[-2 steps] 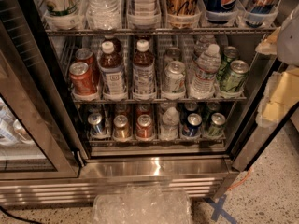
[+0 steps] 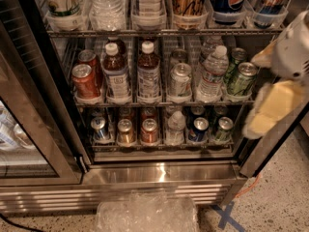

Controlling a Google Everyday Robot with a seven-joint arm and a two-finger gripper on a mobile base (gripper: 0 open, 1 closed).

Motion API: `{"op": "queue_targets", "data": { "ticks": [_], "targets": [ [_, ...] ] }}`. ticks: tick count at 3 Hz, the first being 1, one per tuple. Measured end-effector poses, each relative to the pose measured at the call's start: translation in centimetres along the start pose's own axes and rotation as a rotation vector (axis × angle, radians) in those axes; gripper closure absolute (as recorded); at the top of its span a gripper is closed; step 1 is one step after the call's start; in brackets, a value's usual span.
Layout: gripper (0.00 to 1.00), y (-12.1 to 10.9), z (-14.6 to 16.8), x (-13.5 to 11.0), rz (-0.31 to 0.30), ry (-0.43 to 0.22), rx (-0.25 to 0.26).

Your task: Pick coke can from middle shelf of fridge

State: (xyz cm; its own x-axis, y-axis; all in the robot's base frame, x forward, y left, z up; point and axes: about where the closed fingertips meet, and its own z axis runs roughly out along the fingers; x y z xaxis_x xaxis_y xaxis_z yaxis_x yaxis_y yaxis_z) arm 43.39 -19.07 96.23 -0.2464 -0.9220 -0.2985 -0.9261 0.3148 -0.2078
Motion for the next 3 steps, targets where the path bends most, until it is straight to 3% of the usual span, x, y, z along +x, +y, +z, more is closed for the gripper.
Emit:
{"op": "queue_targets", "data": {
  "ticks": [1, 2, 3],
  "targets": [
    [0.00, 3.3, 4.4, -3.9, 0.136, -0.172, -0.069],
    [0.00, 4.4, 7.0, -8.7, 0.232, -0.337, -0.072],
    [0.00, 4.4, 7.0, -8.7, 0.232, -0.337, -0.072]
  ]
}}
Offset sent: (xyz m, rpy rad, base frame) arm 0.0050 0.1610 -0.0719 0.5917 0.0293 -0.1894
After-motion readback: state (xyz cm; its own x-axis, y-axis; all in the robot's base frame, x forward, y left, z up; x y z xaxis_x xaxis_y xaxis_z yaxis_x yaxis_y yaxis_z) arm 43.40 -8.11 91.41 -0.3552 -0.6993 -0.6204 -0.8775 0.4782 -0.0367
